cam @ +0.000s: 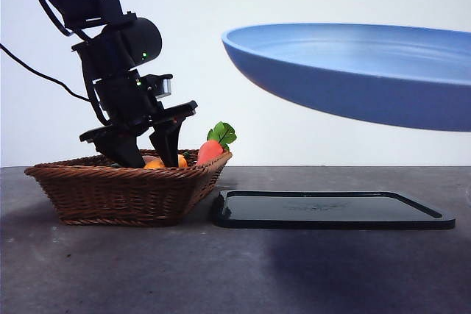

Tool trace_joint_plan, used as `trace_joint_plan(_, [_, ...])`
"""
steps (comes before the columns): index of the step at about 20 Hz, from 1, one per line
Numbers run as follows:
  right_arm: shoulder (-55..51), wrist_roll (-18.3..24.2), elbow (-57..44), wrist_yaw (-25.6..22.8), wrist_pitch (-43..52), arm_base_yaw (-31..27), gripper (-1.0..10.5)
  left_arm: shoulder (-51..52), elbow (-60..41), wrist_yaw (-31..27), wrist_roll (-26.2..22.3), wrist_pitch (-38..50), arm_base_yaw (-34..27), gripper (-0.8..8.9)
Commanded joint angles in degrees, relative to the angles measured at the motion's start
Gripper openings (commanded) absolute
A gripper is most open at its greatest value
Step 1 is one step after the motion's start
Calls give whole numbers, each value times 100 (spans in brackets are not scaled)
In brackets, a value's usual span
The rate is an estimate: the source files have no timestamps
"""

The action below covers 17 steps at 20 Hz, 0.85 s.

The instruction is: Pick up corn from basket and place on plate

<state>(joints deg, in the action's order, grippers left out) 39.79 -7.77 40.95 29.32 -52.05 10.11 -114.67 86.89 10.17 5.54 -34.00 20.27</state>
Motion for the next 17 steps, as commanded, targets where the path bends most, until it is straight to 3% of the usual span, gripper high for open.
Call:
trace_joint_plan(1, [90,-79,118,15,142,11,1,247,164,7,72,-26,4,151])
trace_joint_plan(8, [1257,-249,118,22,1025,11,1,1421,166,841,162,-149,92,151])
trace_joint_plan(13, [2546,-743,118,81,2151,11,1,1954,166,2243,240,-400,413,151])
trace_joint_plan(17, [3289,-1106,205,131,2677,9,1,1788,164,2304,-249,-651,1010,151])
